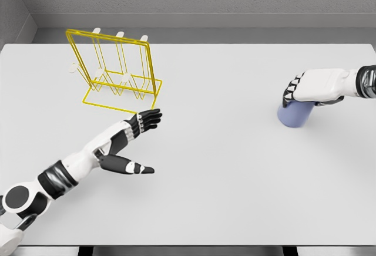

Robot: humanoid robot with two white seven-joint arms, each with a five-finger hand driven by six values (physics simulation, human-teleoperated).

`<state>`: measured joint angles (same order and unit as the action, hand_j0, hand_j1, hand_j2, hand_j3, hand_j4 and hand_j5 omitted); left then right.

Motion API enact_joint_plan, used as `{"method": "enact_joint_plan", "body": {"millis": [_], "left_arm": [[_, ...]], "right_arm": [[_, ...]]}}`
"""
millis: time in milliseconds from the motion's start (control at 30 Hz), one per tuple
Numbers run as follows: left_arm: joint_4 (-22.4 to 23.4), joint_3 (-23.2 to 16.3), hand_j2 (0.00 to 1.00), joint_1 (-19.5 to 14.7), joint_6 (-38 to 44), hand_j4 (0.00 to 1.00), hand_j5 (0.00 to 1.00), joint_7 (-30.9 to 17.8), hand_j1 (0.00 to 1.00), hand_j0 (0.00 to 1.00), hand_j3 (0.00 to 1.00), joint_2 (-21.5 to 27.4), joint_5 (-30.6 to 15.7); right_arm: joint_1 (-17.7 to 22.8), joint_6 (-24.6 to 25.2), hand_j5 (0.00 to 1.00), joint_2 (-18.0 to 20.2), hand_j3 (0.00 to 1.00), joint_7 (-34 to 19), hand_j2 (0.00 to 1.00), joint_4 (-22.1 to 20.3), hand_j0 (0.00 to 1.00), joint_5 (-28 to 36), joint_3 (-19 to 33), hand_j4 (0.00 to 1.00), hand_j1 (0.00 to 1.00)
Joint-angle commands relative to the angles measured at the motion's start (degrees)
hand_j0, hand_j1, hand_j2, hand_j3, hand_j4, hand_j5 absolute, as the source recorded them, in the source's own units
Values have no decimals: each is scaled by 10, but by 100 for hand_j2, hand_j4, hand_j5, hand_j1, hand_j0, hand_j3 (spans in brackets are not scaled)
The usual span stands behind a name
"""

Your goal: Place the cup on the cup holder with both arms

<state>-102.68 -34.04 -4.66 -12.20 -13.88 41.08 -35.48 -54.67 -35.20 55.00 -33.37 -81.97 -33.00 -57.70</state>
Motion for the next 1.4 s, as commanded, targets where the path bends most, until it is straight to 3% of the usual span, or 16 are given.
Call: {"method": "enact_joint_plan", "body": {"millis": [0,167,333,733,967,1367], "left_arm": [[0,-2,100,0,5,100,100,0,100,100,100,-4,-1],[0,-1,100,0,13,100,100,0,100,100,100,-9,-2],[1,0,100,0,41,100,100,0,100,100,100,-9,-5],[6,-1,100,3,41,100,100,0,100,100,100,-18,-2],[7,-1,100,0,40,100,100,0,100,100,100,-19,-1],[13,1,100,-2,42,100,100,0,100,100,100,-21,-1]], "right_arm": [[0,2,64,1,64,1,64,-1,64,4,2,64,64],[-2,2,64,9,64,0,64,-7,64,8,7,64,64],[-3,2,64,24,64,-1,64,-43,64,9,20,64,64],[-2,2,64,49,64,-3,64,-188,64,5,17,64,64],[-1,2,64,36,64,-2,64,-192,64,13,17,64,64],[-2,2,64,-26,64,-1,64,-193,64,21,17,64,64]]}}
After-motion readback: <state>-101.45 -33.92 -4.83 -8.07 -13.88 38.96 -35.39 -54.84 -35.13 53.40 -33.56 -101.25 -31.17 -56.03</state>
